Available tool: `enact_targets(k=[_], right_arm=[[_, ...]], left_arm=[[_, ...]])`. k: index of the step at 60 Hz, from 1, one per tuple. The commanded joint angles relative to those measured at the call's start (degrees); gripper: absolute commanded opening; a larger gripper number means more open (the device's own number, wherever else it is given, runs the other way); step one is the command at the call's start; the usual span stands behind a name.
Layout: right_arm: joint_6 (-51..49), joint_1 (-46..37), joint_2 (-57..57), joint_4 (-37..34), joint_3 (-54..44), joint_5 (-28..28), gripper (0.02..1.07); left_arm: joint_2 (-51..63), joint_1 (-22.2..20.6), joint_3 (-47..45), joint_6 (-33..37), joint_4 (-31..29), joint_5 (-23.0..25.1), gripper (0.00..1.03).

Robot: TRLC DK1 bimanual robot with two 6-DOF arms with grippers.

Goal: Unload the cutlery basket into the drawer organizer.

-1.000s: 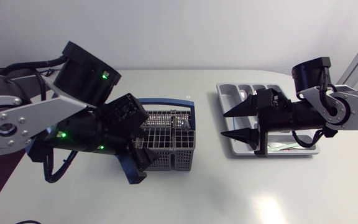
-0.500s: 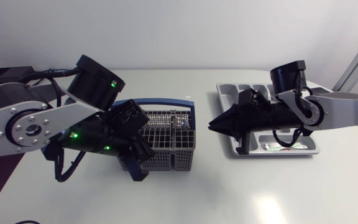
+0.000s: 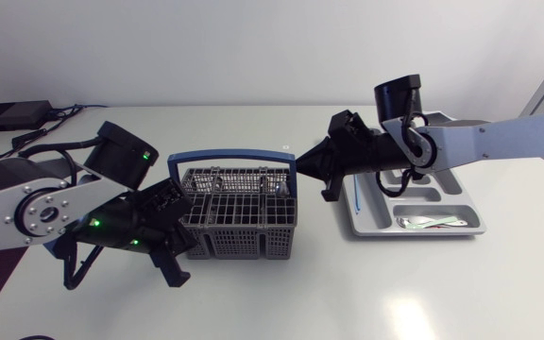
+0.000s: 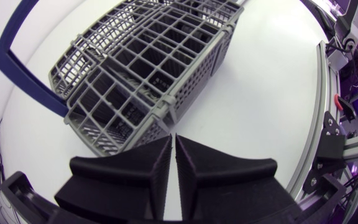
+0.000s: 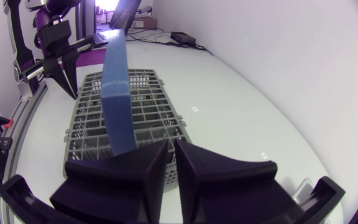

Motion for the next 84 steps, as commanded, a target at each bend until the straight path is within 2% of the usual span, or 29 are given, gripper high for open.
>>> enact_targets(k=[1,4,8,10,14,26,41,51,59,72,76,79,81,84], right_arm=[[1.4,1.2,1.2,0.5,0.8,0.5,0.18],[1.1,1.3,1.1,0.5,0.4,0.5,0.18],[0.9,1.3,1.1,0.5,0.0,0.5,0.18],[0.7,1.3,0.9,0.4,-0.3,0.5,0.18],[0.3,1.3,0.3,0.2,-1.3,0.5,0.18],[-1.5,2.5,-3.9,-1.1,-5.7,0.5,0.18],[-2.5,6.4,-10.3,-3.1,-11.6,0.7,0.18],[-2.6,9.3,-12.3,-3.4,-13.2,3.1,0.18],[-2.6,3.6,-12.7,-3.1,-10.6,2.6,0.18],[-2.6,-2.6,-1.2,-2.6,-1.3,1.8,0.18],[-2.1,-3.1,2.1,-2.3,1.2,1.8,0.18],[-2.0,-3.2,4.3,-2.2,2.7,1.9,0.18],[-1.7,-3.2,5.9,-1.5,3.7,2.1,0.18],[-0.4,-3.2,8.2,-0.1,5.2,2.2,0.18]], left_arm=[[-0.5,1.4,-1.4,1.4,1.3,0.6,0.10],[-0.4,1.5,-1.7,1.4,2.0,0.6,0.27],[-0.1,1.5,-2.4,1.4,3.3,0.6,0.63],[0.1,1.4,-2.7,1.4,3.8,0.6,0.73],[1.2,1.7,-2.8,1.3,4.6,0.6,0.85],[5.0,5.1,-1.5,1.5,7.2,0.1,0.98],[8.3,9.7,1.4,3.5,10.4,0.0,0.98],[10.6,12.3,3.7,4.6,11.2,-0.1,0.98],[7.8,12.6,1.9,4.8,11.0,-0.1,0.98],[3.3,13.4,-1.3,4.9,10.8,-0.8,0.98],[2.6,13.4,-2.1,4.8,10.8,-0.8,0.88],[2.6,13.5,-2.4,4.8,10.8,-0.8,0.73],[2.4,13.7,-2.8,4.7,10.9,-0.8,0.59],[2.4,14.0,-3.1,4.8,11.1,-0.8,0.46]])
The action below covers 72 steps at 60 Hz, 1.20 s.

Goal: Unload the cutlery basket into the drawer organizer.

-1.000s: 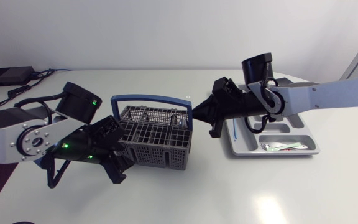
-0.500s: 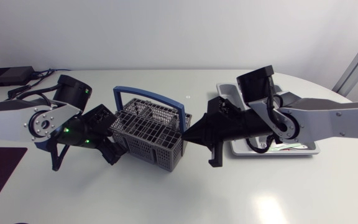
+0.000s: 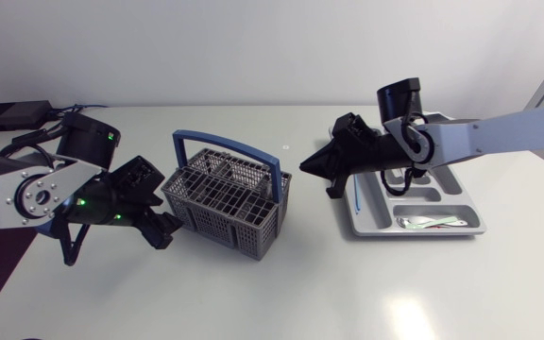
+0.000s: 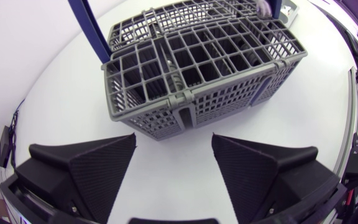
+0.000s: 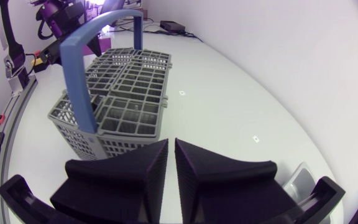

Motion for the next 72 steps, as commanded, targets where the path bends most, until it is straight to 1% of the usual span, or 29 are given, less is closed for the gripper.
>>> enact_targets(k=[1,4,6,7,8,10,21,25,34,37,50,62,72], right_arm=[[1.1,-0.2,4.7,1.6,3.1,-0.1,0.18],[1.3,0.0,6.6,1.9,4.3,0.0,0.18],[1.5,0.3,7.5,2.2,5.1,0.0,0.18],[1.6,0.4,8.0,2.2,5.3,0.0,0.18],[1.7,0.5,8.4,2.2,5.8,0.0,0.18],[2.0,0.8,9.0,2.2,6.5,0.0,0.18],[2.4,2.8,10.9,2.1,8.2,-0.5,0.18],[2.1,3.5,10.4,1.7,7.3,-1.2,0.18],[0.5,3.8,7.5,0.5,3.4,-3.6,0.17],[-0.7,4.3,6.2,-0.5,1.8,-3.6,0.17],[-2.8,6.9,-1.3,-0.5,-7.4,-3.1,0.17],[-3.0,7.8,-8.0,-0.7,-13.8,-2.9,0.17],[-2.7,11.5,-11.3,-0.9,-17.9,-2.6,0.17]], left_arm=[[-0.6,0.9,-2.0,0.9,0.2,-0.1,0.41],[-0.6,1.6,-2.3,0.9,0.6,0.0,0.25],[-0.6,2.4,-2.3,1.0,1.0,0.0,0.15],[-0.6,2.4,-2.4,1.0,1.1,0.1,0.12],[-0.4,2.6,-2.5,0.9,1.3,0.1,0.06],[-0.2,2.6,-2.6,1.0,1.6,0.1,0.03],[4.1,3.6,-1.6,0.7,5.0,0.1,0.03],[6.2,3.8,-0.1,0.7,5.0,0.2,0.03],[10.5,4.0,3.0,0.4,6.2,0.5,0.03],[11.5,3.9,4.1,0.5,6.4,0.7,0.03],[16.7,3.8,8.7,0.4,9.9,0.7,0.03],[23.0,3.1,15.1,0.4,10.3,0.8,0.03],[27.9,1.3,21.5,-0.2,10.3,0.6,0.03]])
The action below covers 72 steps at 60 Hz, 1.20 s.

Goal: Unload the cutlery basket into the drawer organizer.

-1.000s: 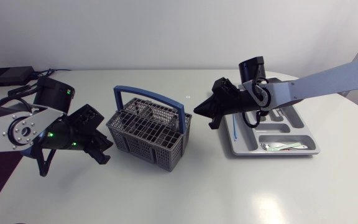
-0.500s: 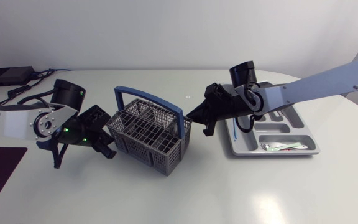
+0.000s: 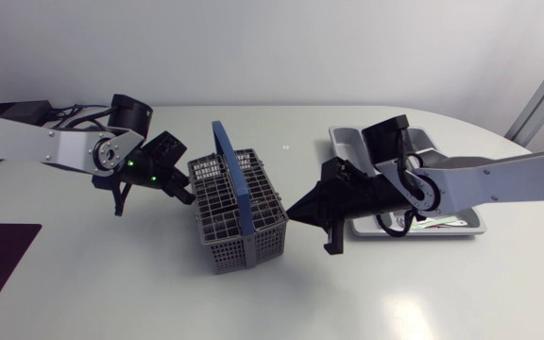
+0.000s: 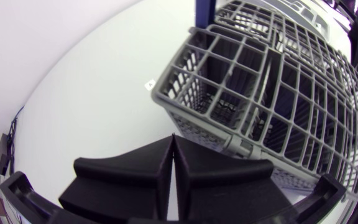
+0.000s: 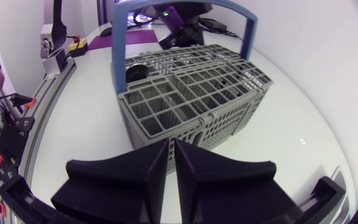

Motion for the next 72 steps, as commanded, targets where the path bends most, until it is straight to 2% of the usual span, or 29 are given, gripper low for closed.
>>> enact_targets(k=[1,11,25,33,40,48,59,64,72], right_arm=[[-0.2,3.4,-1.7,-0.8,-2.8,-0.1,0.17],[0.6,8.3,-1.7,-0.4,-3.7,2.0,0.17],[1.7,8.9,-2.8,-0.4,-2.4,2.7,0.17],[1.1,6.3,-5.5,-0.4,-3.6,2.6,0.17],[-1.8,-2.4,-5.1,-1.2,-2.3,-0.5,0.17],[-2.4,-9.2,0.9,-1.3,3.6,-2.5,0.17],[0.0,-11.5,11.4,0.7,12.4,-2.6,0.17],[4.2,-11.7,15.5,4.9,15.8,-2.5,0.17],[6.7,-11.2,20.2,5.4,21.4,-2.0,0.17]], left_arm=[[3.8,-1.6,4.1,-0.1,1.0,0.3,0.03],[8.0,-2.2,9.5,-0.7,0.6,-0.1,0.03],[11.8,-4.7,14.4,-1.1,0.5,-0.2,0.03],[9.2,-2.8,14.4,-1.4,-2.0,-0.2,0.03],[0.4,1.1,9.5,0.1,-5.8,1.3,0.03],[-10.7,1.4,1.1,3.6,-8.9,1.8,0.03],[-22.6,-1.4,-7.9,5.7,-13.5,2.0,0.03],[-25.7,-2.9,-11.0,6.4,-15.4,2.5,0.03],[-28.2,-5.3,-16.3,8.5,-16.2,2.6,0.03]])
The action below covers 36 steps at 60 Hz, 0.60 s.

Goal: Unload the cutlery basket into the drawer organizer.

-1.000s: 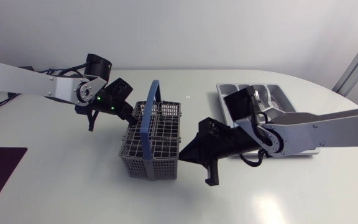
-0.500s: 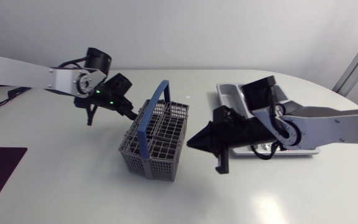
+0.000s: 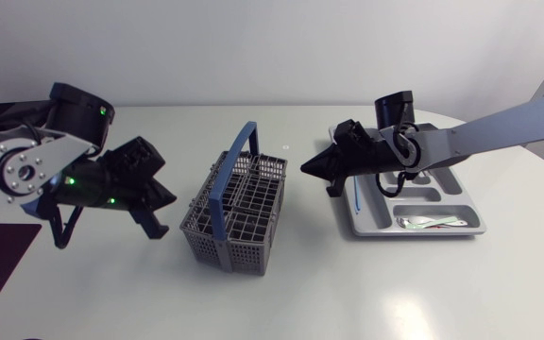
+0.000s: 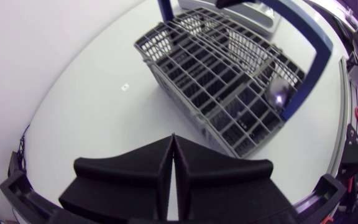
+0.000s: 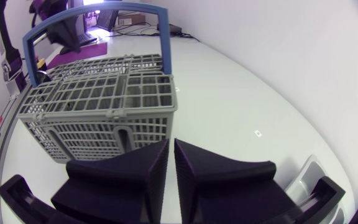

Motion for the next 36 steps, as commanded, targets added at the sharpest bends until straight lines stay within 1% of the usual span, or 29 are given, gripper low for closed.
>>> enact_targets(k=[1,11,17,26,36], right_arm=[[3.2,0.4,3.4,0.9,3.8,0.3,0.17],[6.6,1.3,8.4,2.7,9.8,0.7,0.17],[7.8,2.3,11.0,2.7,13.1,0.8,0.17],[8.3,3.3,12.6,2.4,15.0,0.7,0.17],[6.7,3.9,10.8,1.2,12.5,-2.5,0.17]], left_arm=[[-1.5,-1.5,-4.2,2.4,-0.8,0.6,0.03],[-2.0,-4.5,-8.3,2.9,-1.2,0.7,0.03],[-2.0,-5.0,-8.8,2.5,-0.9,0.7,0.03],[0.6,-5.1,-9.1,0.7,2.9,0.7,0.03],[2.7,-5.1,-8.8,-0.9,7.4,1.0,0.03]])
